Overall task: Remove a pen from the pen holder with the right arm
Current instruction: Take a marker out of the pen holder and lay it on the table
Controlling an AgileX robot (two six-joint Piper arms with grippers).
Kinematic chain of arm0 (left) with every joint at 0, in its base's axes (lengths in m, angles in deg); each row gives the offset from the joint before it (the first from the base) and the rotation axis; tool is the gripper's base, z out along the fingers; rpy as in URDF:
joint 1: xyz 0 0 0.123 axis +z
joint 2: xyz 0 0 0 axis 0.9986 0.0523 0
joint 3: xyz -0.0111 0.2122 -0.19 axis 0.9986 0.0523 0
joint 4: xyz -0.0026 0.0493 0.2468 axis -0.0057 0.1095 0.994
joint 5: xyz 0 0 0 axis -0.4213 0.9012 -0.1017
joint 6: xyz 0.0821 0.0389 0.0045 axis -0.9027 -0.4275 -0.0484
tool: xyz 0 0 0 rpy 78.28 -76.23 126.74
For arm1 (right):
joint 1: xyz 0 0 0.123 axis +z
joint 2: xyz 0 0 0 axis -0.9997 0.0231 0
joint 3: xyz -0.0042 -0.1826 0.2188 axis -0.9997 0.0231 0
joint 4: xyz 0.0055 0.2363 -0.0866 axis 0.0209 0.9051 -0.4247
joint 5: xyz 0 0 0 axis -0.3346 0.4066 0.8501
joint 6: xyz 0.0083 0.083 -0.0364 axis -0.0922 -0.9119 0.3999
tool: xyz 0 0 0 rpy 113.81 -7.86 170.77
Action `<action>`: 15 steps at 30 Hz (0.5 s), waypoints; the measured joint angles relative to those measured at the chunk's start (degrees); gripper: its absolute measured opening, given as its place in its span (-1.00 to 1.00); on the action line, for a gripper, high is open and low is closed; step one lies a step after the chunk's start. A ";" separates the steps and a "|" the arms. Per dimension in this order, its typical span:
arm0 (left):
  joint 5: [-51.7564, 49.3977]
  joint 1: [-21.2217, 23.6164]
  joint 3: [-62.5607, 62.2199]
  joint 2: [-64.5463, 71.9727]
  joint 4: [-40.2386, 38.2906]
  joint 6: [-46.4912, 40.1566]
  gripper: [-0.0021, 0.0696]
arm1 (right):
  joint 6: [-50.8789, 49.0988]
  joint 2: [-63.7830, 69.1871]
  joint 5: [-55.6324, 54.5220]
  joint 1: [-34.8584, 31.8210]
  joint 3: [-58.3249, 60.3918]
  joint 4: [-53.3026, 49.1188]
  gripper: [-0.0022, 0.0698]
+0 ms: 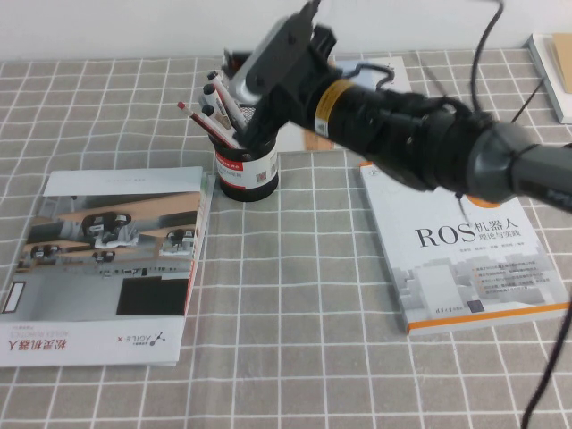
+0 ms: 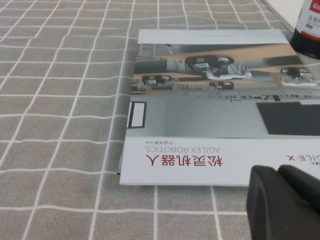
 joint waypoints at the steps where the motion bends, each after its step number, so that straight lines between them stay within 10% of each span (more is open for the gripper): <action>1: 0.00 0.00 0.00 0.00 0.00 0.00 -0.96 | 0.00 -0.81 0.25 0.00 0.00 0.00 -0.77; 15: 0.00 0.00 0.00 0.00 0.00 0.00 -0.96 | -16.93 -21.38 26.53 0.00 0.10 0.01 -0.77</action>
